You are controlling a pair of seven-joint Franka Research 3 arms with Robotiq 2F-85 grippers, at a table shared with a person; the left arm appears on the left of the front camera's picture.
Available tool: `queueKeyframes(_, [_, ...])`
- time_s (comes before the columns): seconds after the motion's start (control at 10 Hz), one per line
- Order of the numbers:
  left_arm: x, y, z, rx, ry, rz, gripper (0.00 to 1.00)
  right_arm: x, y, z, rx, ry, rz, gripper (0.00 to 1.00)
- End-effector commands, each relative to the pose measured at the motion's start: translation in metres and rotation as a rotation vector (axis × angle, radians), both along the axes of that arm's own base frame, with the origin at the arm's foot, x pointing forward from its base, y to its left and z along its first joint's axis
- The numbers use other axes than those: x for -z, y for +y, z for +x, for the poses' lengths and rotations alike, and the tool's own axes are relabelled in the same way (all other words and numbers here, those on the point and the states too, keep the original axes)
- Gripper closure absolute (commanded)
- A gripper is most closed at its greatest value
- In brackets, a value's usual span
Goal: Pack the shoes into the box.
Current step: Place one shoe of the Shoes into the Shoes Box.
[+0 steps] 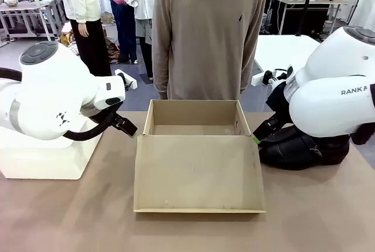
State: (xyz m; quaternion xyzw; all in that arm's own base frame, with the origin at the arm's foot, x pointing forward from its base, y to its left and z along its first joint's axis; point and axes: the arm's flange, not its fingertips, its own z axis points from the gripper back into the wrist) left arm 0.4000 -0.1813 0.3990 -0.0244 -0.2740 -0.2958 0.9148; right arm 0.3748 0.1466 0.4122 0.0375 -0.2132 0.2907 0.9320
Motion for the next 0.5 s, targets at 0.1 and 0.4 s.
queueKeyframes(0.1, [-0.0009,0.0017,0.0003,0.002,-0.006,0.005,0.0,-0.0004,-0.0008,0.0015,0.002,-0.01,0.004,0.0])
queueKeyframes(0.4, [-0.0009,0.0017,0.0003,0.002,-0.006,0.005,0.0,-0.0004,-0.0008,0.0015,0.002,-0.01,0.004,0.0])
